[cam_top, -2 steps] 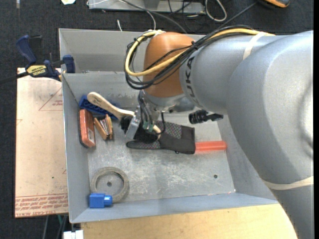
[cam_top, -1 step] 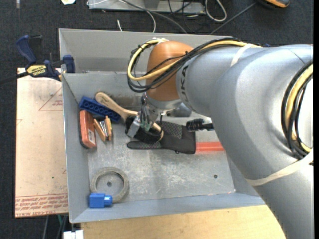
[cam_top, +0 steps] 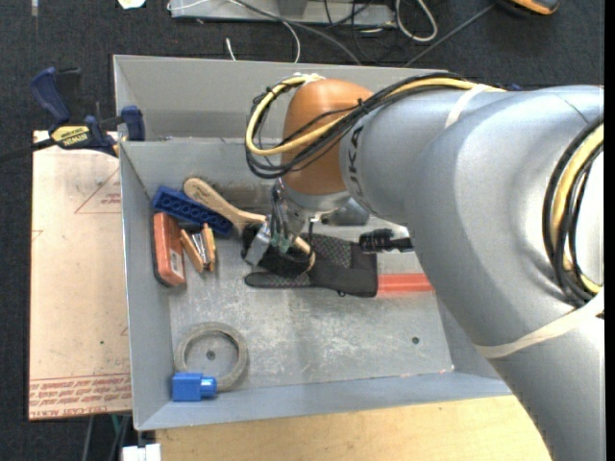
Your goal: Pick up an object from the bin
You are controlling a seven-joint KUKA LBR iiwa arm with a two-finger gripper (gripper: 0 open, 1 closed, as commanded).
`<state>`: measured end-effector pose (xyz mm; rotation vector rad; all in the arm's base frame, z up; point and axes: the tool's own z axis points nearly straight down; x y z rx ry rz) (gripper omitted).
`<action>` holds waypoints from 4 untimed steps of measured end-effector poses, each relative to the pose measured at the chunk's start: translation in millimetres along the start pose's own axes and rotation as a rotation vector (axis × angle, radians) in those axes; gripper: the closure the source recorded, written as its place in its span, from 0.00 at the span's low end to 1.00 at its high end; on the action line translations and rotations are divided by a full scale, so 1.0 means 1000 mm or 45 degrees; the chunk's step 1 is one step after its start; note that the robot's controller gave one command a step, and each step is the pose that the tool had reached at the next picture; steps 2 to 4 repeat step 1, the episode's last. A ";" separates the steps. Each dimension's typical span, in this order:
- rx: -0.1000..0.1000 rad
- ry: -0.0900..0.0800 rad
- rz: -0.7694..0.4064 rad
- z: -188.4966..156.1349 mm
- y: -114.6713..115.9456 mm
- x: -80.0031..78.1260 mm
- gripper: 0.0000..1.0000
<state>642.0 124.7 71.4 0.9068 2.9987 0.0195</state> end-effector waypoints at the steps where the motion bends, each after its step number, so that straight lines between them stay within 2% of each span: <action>1: 0.000 0.000 0.000 0.000 0.000 0.000 1.00; 4: 0.000 0.000 0.000 0.000 0.000 0.000 1.00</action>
Offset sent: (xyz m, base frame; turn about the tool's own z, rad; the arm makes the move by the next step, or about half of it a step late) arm 0.0000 0.0000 0.0000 0.0000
